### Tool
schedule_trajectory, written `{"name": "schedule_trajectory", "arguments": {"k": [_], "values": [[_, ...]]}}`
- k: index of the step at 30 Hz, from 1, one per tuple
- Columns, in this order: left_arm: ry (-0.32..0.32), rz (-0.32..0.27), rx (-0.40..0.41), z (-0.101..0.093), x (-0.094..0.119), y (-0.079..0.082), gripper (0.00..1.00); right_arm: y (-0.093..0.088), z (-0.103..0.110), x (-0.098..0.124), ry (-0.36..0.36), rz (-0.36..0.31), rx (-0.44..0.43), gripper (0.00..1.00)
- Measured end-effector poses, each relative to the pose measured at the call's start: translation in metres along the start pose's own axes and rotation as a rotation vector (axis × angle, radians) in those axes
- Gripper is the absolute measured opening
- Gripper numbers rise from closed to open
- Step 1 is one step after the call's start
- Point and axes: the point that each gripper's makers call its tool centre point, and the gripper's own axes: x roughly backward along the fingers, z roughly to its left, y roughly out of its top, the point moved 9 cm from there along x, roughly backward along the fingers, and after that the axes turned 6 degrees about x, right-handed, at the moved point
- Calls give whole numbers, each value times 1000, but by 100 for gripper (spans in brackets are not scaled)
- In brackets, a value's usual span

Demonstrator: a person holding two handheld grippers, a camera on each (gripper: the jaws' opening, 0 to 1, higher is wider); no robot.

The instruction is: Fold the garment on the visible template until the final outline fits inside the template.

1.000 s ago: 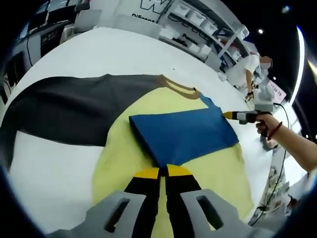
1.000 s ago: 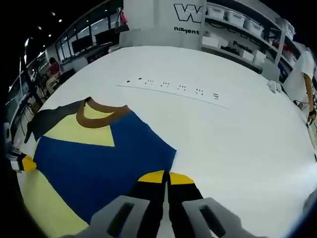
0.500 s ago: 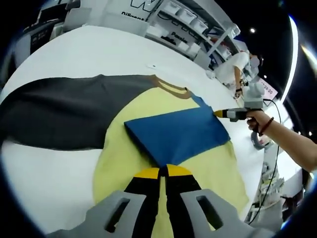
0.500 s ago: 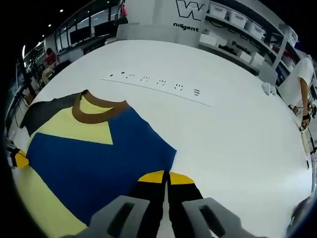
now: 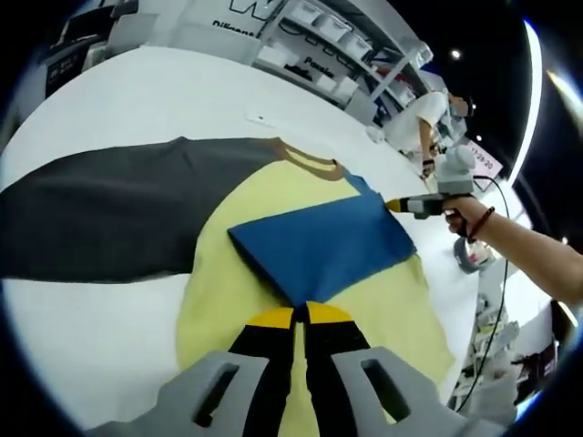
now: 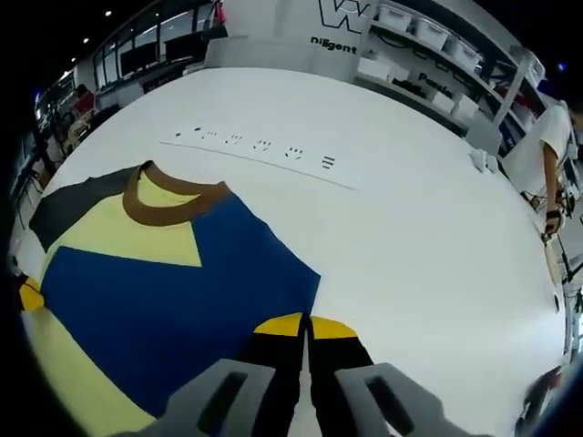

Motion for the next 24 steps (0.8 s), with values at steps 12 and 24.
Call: {"name": "schedule_trajectory", "arguments": {"k": [12, 24], "values": [[9, 4, -14, -4, -10, -1, 1, 0, -8, -2, -24, 7, 17, 0], [60, -116, -116, -1, 11, 19, 18, 3, -1, 16, 52, -224, -298, 19]]}}
